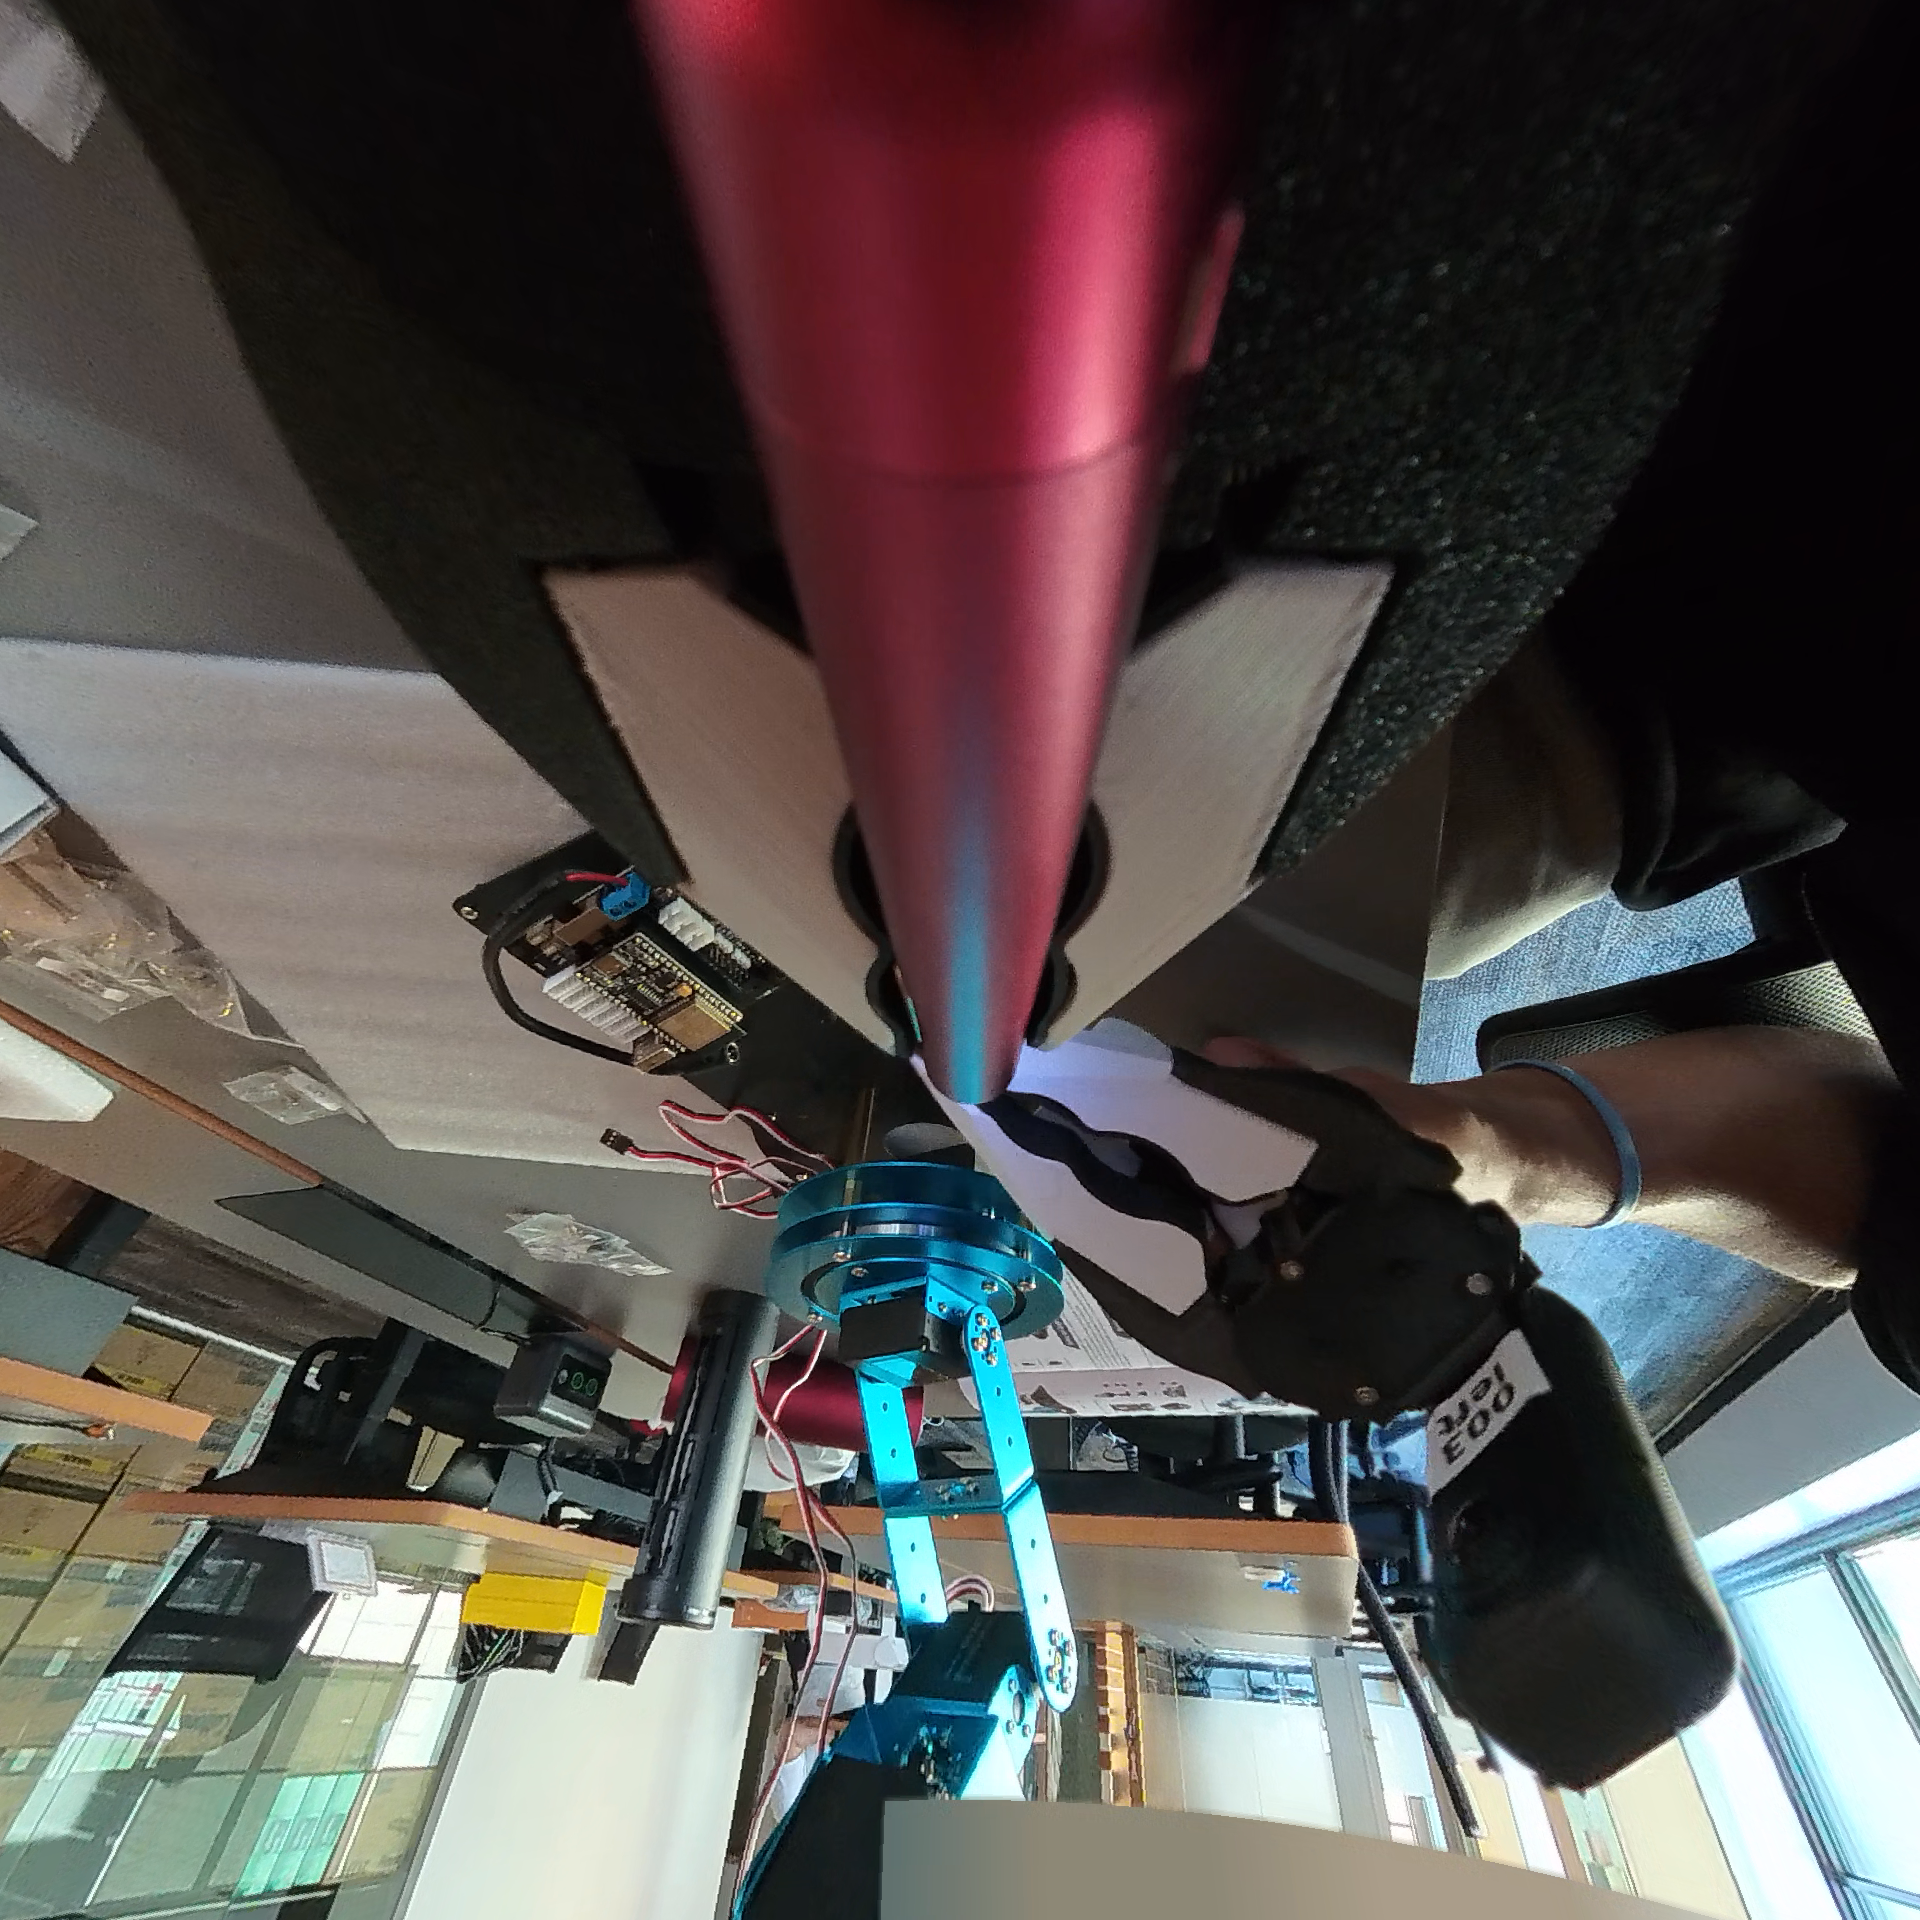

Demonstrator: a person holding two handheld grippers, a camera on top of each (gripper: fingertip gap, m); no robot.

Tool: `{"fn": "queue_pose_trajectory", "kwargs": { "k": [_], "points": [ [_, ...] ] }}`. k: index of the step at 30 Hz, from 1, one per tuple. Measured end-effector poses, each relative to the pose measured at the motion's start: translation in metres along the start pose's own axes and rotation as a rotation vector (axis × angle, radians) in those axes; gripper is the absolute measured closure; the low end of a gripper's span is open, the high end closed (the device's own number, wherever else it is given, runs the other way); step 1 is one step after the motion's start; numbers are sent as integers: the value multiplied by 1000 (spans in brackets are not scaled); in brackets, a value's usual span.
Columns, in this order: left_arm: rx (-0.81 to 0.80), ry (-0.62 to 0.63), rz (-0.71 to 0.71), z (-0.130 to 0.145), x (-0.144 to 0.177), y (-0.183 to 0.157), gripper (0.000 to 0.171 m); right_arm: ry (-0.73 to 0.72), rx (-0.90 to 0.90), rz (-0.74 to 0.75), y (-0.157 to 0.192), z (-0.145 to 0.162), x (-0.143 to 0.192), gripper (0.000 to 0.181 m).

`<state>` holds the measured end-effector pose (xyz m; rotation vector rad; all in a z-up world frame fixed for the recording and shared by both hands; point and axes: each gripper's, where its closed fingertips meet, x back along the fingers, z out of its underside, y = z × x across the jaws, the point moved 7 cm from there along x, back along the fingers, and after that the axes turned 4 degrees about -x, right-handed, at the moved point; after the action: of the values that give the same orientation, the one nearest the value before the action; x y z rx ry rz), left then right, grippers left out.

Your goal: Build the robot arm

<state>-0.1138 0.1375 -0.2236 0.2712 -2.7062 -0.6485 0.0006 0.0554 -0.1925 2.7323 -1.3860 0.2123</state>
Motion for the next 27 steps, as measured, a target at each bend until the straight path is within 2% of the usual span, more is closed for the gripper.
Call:
{"fn": "queue_pose_trajectory", "kwargs": {
  "k": [5, 19, 22, 27],
  "points": [
    [-86, 21, -50, 4, -1, -1, 170, 19, -9, 0, -2, 2, 0, 160],
    [-202, 63, -65, 9, -6, -8, 170, 59, -23, -9, -4, 7, -2, 160],
    [-295, 105, -90, 13, -9, -13, 171, 104, 2, 2, -3, 9, -4, 160],
    [-596, 202, -209, 13, -14, -15, 170, 161, 48, 62, 0, 7, -7, 160]
  ]
}}
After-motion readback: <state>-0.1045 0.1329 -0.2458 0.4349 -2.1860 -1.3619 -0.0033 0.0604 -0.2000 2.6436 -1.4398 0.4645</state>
